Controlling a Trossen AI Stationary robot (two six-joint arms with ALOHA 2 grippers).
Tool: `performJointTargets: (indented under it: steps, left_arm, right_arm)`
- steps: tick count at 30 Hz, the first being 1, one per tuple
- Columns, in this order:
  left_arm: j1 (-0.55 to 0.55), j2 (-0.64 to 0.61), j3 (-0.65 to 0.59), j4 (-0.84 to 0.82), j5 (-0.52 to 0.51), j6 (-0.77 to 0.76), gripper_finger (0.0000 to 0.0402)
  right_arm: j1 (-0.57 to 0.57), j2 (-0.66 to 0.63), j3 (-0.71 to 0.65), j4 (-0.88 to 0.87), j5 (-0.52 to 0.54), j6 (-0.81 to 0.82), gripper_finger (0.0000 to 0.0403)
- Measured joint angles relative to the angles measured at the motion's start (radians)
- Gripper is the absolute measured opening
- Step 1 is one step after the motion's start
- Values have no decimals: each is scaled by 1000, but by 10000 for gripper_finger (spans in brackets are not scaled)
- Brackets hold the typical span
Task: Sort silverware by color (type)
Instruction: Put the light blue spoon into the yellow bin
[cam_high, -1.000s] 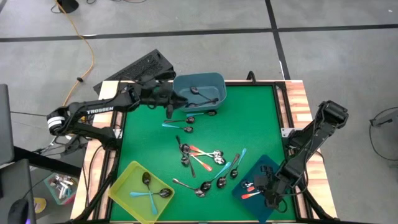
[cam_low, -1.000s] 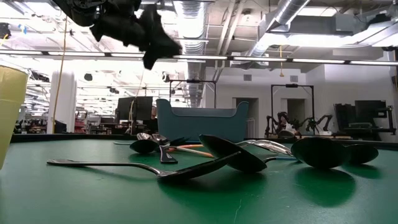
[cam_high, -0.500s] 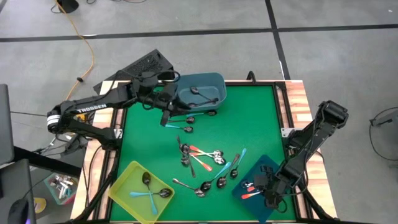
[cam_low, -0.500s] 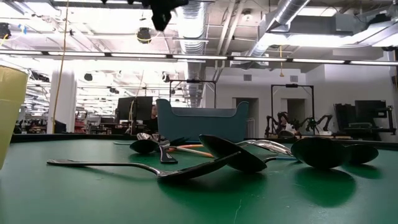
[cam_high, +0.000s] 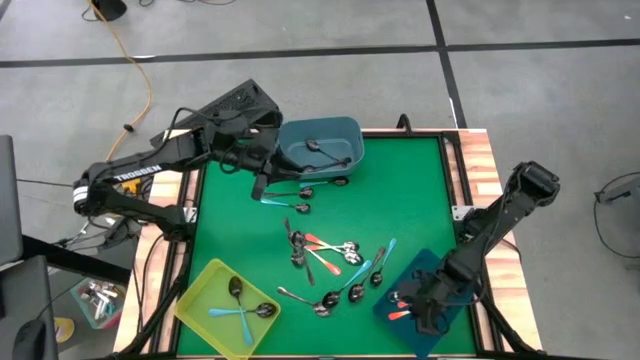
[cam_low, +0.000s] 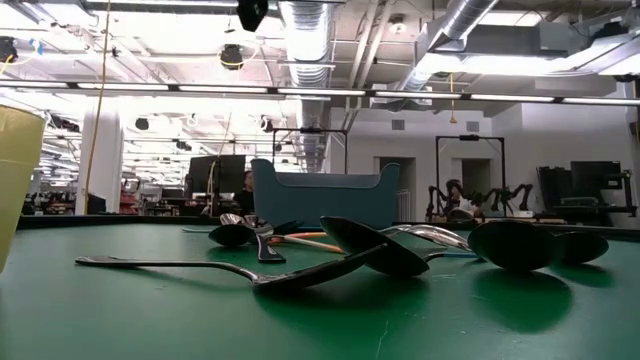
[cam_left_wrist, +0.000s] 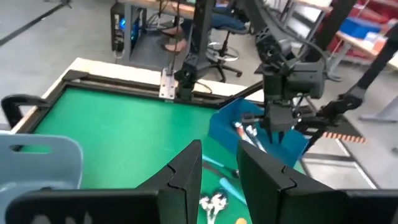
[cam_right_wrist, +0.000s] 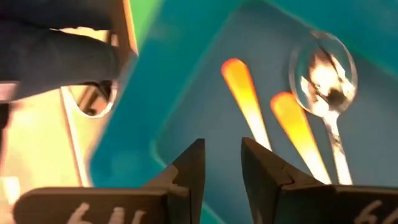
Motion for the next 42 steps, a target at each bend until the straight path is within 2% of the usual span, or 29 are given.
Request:
performJointTargets:
  steps: [7, 10, 13, 17, 29, 34, 42]
  left_arm:
    - [0, -102, 0, 14, 27, -29, 86]
    - [0, -156, 0, 13, 1, -29, 86]
    - [0, -207, 0, 8, -22, -30, 86]
    - [0, -269, 1, -17, -54, -17, 86]
    - [0, -368, 1, -86, -58, -28, 86]
    - [0, -397, 1, -83, -58, -29, 86]
    - [0, -431, 0, -98, -51, -45, 86]
  right_arm:
    - [-53, 0, 93, -1, -128, 5, 113]
    - [-80, 0, 139, -3, -192, 6, 113]
    - [-107, 0, 194, -4, -213, 9, 113]
    - [-144, 0, 270, -6, -213, 9, 113]
    - [-279, 0, 493, -10, -210, -39, 113]
    - [-379, 0, 560, -8, -187, -206, 113]
    - [-531, 6, 577, -22, -43, -479, 113]
